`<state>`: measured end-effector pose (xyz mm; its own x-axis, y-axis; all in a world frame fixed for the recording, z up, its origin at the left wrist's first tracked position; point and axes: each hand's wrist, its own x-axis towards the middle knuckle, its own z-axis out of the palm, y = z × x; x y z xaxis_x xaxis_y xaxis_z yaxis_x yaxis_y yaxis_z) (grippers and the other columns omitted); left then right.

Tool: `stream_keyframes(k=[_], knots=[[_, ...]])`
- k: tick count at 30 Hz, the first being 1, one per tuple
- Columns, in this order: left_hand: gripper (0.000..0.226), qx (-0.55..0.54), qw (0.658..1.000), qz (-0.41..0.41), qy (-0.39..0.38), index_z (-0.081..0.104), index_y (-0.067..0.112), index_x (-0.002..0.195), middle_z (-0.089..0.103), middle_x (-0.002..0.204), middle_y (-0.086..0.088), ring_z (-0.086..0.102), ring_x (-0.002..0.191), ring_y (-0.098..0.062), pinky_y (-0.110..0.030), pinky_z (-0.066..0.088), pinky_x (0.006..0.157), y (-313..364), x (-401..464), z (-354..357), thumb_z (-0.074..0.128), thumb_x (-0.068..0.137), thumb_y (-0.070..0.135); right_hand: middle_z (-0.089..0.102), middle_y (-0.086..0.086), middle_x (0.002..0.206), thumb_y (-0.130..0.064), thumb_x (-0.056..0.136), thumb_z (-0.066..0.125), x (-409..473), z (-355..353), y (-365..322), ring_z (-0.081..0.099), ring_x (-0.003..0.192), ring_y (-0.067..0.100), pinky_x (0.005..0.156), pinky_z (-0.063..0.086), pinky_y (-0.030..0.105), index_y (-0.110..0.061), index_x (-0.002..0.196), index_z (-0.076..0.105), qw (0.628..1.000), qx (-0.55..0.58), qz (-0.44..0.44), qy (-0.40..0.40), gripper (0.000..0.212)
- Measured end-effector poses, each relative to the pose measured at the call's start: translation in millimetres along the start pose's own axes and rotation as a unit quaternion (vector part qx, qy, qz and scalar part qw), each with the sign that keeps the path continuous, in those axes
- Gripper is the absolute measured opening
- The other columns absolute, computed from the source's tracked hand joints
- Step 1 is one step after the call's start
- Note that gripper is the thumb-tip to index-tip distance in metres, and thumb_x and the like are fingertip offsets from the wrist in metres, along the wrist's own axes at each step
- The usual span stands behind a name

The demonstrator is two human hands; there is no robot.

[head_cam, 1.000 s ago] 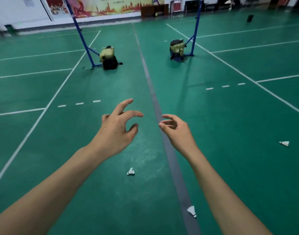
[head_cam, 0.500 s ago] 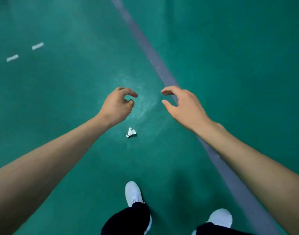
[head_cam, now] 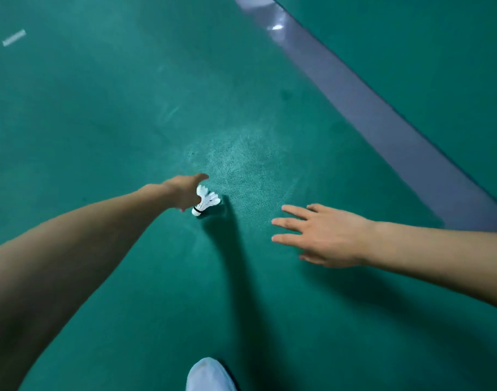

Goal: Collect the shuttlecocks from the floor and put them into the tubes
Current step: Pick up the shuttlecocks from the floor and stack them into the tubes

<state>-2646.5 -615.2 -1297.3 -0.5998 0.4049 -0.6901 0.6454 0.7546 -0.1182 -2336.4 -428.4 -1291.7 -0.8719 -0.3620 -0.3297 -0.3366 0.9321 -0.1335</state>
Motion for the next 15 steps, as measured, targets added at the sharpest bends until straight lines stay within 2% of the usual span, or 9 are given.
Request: stream_keyframes(k=[1,3,4,5,6,8,11,13,15], knots=[[0.08,0.019,1.0,0.003,-0.001,0.023,0.037,0.157,0.072,0.085,-0.003,0.07,0.072,-0.014,-0.028,0.047,0.064,-1.6,9.7,13.1,0.055,0.087,0.018,0.014,0.004,0.172,-0.044,0.105,0.043,-2.3,16.4,0.9,0.01,0.159,0.032,0.116,0.036,0.047,-0.031,0.16,0.023,1.0,0.003,0.004,0.005,0.061],[0.079,0.05,0.999,0.009,0.019,0.022,0.038,0.157,0.071,0.112,-0.006,0.068,0.099,-0.026,-0.032,0.048,0.073,0.3,19.3,35.0,0.056,0.087,0.021,0.015,0.003,0.171,-0.044,0.105,0.042,-10.4,33.8,6.1,0.008,0.159,0.031,0.115,0.038,0.046,-0.031,0.159,0.025,1.0,0.005,0.019,-0.007,0.058],[0.075,0.059,0.997,0.004,0.042,0.029,0.036,0.154,0.068,0.12,-0.007,0.066,0.103,-0.031,-0.034,0.049,0.075,2.3,20.5,47.1,0.056,0.087,0.02,0.014,0.003,0.171,-0.045,0.106,0.04,-14.0,41.2,7.8,0.007,0.159,0.03,0.114,0.038,0.045,-0.031,0.159,0.025,0.999,0.005,0.028,-0.017,0.057],[0.066,0.068,0.996,-0.006,0.065,0.037,0.032,0.148,0.067,0.115,-0.007,0.064,0.097,-0.032,-0.036,0.049,0.071,3.3,18.6,54.3,0.055,0.086,0.018,0.014,0.002,0.171,-0.045,0.106,0.038,-15.7,42.5,11.7,0.007,0.159,0.03,0.114,0.039,0.044,-0.032,0.158,0.024,0.999,0.002,0.038,-0.03,0.056],[0.056,0.081,0.993,-0.015,0.081,0.045,0.027,0.139,0.064,0.101,-0.005,0.061,0.086,-0.032,-0.035,0.047,0.066,7.8,14.8,60.6,0.054,0.085,0.015,0.015,0.002,0.171,-0.046,0.106,0.038,-20.7,43.1,14.0,0.008,0.159,0.029,0.114,0.039,0.044,-0.032,0.158,0.024,0.998,0.003,0.052,-0.036,0.055],[0.037,0.126,0.987,-0.013,0.096,0.052,0.02,0.122,0.05,0.079,0.0,0.053,0.075,-0.028,-0.034,0.041,0.06,13.8,10.5,61.4,0.054,0.086,0.013,0.022,0.0,0.168,-0.048,0.106,0.039,-26.4,38.7,18.1,0.013,0.158,0.029,0.112,0.042,0.045,-0.033,0.157,0.027,0.995,0.024,0.087,-0.039,0.055],[0.022,0.139,0.983,0.023,0.122,0.057,0.019,0.107,0.045,0.076,0.0,0.051,0.07,-0.028,-0.033,0.041,0.062,34.5,9.2,48.9,0.053,0.086,0.014,0.033,-0.001,0.161,-0.05,0.104,0.042,-37.7,35.5,23.7,0.026,0.151,0.027,0.107,0.046,0.044,-0.032,0.154,0.034,0.991,0.029,0.126,-0.039,0.053],[0.015,0.099,0.984,0.058,0.136,0.058,0.023,0.101,0.05,0.076,0.0,0.051,0.065,-0.025,-0.031,0.039,0.06,55.6,7.6,43.7,0.053,0.087,0.019,0.038,-0.001,0.157,-0.05,0.104,0.043,-42.1,36.3,28.3,0.032,0.147,0.026,0.105,0.047,0.043,-0.03,0.152,0.037,0.987,0.032,0.149,-0.047,0.052],[0.008,0.061,0.981,0.112,0.149,0.058,0.027,0.096,0.059,0.083,-0.004,0.054,0.069,-0.028,-0.031,0.038,0.061,90.8,1.3,43.2,0.052,0.091,0.026,0.04,0.0,0.156,-0.049,0.103,0.046,-54.6,38.0,34.7,0.036,0.144,0.026,0.105,0.047,0.043,-0.029,0.151,0.039,0.981,0.043,0.18,-0.057,0.052]])
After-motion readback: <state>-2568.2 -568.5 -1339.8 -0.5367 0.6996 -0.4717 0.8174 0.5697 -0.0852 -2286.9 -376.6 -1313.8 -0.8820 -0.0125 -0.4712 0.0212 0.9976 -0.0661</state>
